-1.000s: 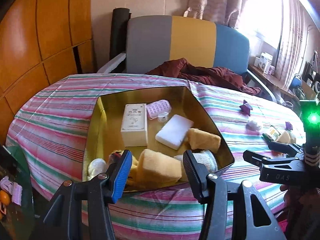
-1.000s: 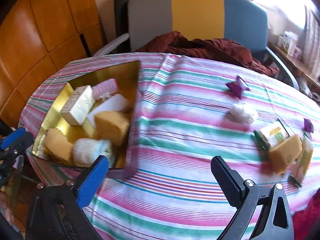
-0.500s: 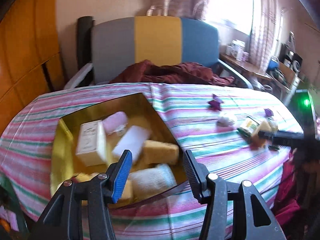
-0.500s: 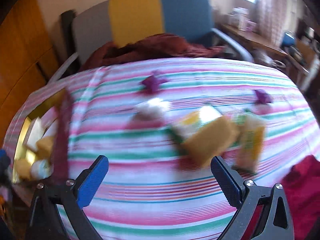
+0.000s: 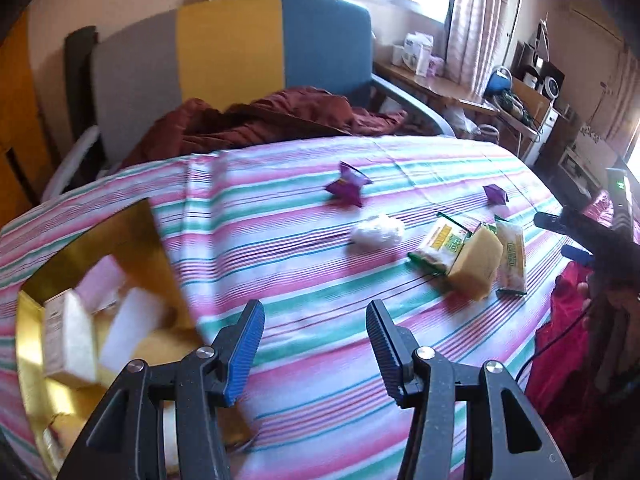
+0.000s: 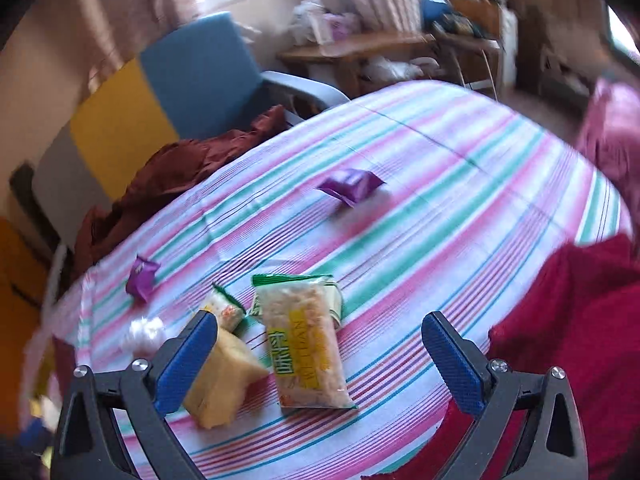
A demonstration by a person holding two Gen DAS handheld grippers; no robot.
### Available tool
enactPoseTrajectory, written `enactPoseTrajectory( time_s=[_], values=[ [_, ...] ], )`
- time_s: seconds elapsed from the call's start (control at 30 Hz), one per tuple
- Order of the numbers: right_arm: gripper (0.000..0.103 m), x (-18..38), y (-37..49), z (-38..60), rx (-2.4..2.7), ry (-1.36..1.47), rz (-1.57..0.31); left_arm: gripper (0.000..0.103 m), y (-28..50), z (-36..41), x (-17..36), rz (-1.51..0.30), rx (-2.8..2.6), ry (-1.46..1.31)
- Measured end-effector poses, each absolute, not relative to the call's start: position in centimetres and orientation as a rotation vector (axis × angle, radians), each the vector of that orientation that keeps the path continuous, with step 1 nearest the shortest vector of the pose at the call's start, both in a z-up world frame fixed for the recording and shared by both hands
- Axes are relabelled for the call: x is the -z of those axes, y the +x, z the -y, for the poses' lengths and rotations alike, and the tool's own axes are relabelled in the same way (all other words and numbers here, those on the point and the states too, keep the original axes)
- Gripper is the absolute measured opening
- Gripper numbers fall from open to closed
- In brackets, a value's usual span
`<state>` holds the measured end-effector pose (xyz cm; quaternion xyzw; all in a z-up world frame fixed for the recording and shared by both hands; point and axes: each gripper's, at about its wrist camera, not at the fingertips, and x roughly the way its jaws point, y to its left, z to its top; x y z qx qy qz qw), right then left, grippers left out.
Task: Organize objects
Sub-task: 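Grasp the wrapped white bundle with the left gripper while the right gripper grasps the WEIDAN snack bag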
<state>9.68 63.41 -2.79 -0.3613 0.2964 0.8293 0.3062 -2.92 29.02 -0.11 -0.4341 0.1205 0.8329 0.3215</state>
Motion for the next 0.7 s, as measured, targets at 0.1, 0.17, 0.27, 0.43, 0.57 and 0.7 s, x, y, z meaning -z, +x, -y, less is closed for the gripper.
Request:
enactPoseTrajectory(
  time_s=[0.1,0.17,0.27,0.43,0.57,0.7],
  values=[
    [0.103,3.0,10.1,-64.1,-2.164,-0.948,-0.821,0.054,-3.8,-31.8,1.0,-0.328,-2.158,-1.163],
    [0.103,3.4,10.1,-64.4,-2.155,-0.962,-0.876,0.054,-4.5,-33.5,1.6,-0.325,-2.131,-1.180],
    [0.103,4.1,10.3,-64.9,-2.136,-0.972,-0.942,0.054,-5.5,-35.7,2.2,-0.324,-2.103,-1.190],
    [0.103,4.6,10.2,-64.7,-2.146,-1.005,-0.967,0.054,-7.3,-38.9,3.3,-0.318,-2.075,-1.199],
    [0.103,4.6,9.7,-64.4,-2.166,-1.023,-0.956,0.055,-8.5,-41.0,4.7,-0.326,-2.055,-1.229],
    [0.103,4.7,9.5,-64.4,-2.169,-1.027,-0.932,0.058,-9.1,-43.0,6.1,-0.346,-2.039,-1.238]
  ],
)
